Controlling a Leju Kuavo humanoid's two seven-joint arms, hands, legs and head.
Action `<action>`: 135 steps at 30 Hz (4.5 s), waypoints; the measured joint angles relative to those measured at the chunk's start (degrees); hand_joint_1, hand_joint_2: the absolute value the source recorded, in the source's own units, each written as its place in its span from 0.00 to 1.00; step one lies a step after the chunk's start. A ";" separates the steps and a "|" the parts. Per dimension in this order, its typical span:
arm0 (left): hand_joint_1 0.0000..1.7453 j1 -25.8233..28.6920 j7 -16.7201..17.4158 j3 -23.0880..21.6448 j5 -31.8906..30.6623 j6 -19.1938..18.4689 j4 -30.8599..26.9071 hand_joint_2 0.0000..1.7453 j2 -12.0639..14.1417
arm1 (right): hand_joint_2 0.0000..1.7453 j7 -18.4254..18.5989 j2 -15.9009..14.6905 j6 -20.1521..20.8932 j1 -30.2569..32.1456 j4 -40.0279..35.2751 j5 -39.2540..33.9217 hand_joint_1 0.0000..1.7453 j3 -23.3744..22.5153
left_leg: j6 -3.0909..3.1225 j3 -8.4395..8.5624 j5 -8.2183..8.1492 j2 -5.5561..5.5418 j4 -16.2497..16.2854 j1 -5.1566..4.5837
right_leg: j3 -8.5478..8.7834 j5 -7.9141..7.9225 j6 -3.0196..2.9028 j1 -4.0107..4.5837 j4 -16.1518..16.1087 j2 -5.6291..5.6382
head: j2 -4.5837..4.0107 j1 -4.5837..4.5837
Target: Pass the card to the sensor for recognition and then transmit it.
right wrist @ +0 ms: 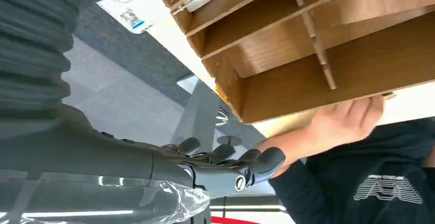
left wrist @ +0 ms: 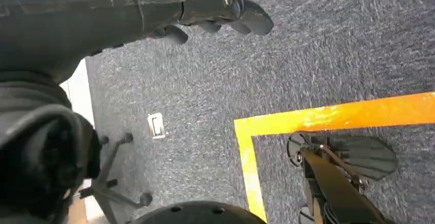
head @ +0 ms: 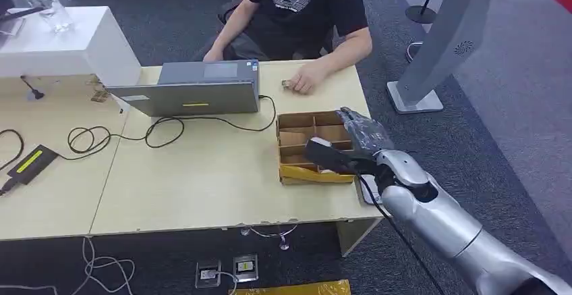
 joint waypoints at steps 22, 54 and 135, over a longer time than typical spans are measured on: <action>0.00 0.82 -0.09 0.00 -0.48 0.44 0.00 0.00 0.00 | 1.00 -0.72 0.83 -1.58 0.64 2.71 -0.18 0.00 3.19 | 0.00 -0.01 0.00 0.00 0.00 0.00 | -0.02 0.00 0.00 0.00 0.00 0.01 | 0.00 0.02; 0.00 0.82 -0.09 -0.02 -1.44 0.20 0.00 0.00 0.00 | 1.00 0.59 -0.31 -0.83 4.67 2.51 2.14 1.00 3.19 | 0.00 -0.01 0.00 0.02 0.00 0.00 | -0.03 0.00 0.00 0.00 -0.01 0.01 | 0.00 0.00; 0.00 -0.66 3.34 -1.16 -5.01 0.20 0.00 0.00 -1.44 | 1.00 -12.57 5.38 -36.11 -3.93 7.67 -50.38 1.00 -8.72 | -0.03 -0.04 0.02 0.01 0.01 -0.01 | -0.08 0.03 0.01 -0.02 -0.01 0.02 | 0.00 0.00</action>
